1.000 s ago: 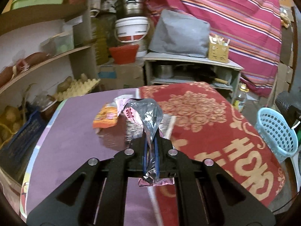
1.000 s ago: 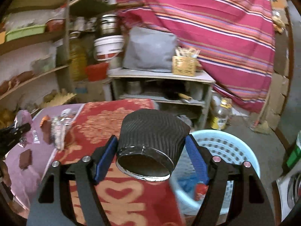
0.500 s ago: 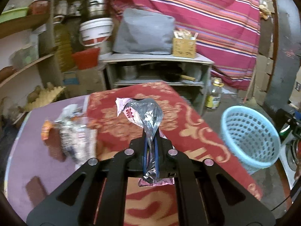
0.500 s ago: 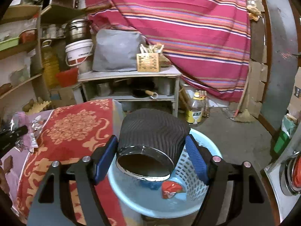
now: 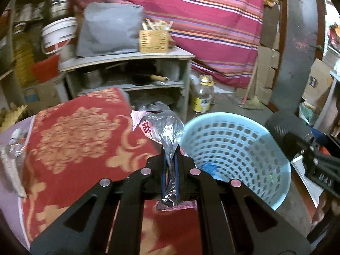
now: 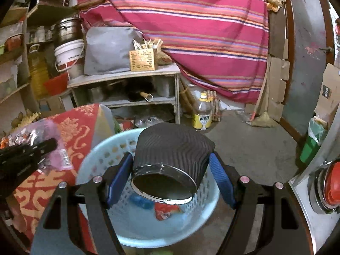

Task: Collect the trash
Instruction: 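Carry the foil wrapper and black cup over the light-blue basket with both tools, then open both tools to drop the foil and cup into the basket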

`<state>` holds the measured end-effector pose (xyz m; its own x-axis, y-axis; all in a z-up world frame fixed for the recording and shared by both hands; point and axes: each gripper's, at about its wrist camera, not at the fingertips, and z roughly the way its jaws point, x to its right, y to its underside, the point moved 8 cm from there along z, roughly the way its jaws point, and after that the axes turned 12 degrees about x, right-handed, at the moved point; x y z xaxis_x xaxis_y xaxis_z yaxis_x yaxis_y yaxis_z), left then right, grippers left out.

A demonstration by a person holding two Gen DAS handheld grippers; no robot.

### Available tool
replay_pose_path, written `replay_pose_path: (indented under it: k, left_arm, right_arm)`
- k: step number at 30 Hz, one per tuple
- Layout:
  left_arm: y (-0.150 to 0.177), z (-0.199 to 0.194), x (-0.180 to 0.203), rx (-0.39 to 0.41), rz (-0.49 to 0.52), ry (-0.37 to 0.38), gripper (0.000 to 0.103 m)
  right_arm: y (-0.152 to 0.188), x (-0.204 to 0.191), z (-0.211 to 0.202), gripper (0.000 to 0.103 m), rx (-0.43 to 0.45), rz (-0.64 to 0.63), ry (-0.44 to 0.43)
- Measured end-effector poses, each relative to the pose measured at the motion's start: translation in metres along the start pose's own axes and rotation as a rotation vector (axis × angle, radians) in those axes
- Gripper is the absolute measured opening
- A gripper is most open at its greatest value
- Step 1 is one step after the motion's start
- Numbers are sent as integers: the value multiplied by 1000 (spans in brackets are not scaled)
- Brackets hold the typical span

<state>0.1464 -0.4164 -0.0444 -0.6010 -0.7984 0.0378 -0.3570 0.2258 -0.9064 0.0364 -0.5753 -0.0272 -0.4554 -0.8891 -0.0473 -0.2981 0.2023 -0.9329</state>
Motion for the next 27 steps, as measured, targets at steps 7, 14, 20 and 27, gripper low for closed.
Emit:
replay_pose_path:
  k: [7,14,20,27]
  left_arm:
    - [4,29,30,-19,23,28,5]
    - [3,39,39,6,36,21,13]
    - [6,44,46,2,48,27,21]
    - [3,40,43,8,40,21,64]
  right_arm:
    - [12,25,5,73,-30,33,11]
    - [16,32,8,73,-39,55,10]
    - [19,36,9,73,-43,64,19]
    - [19,37,10,73,-45,65,21]
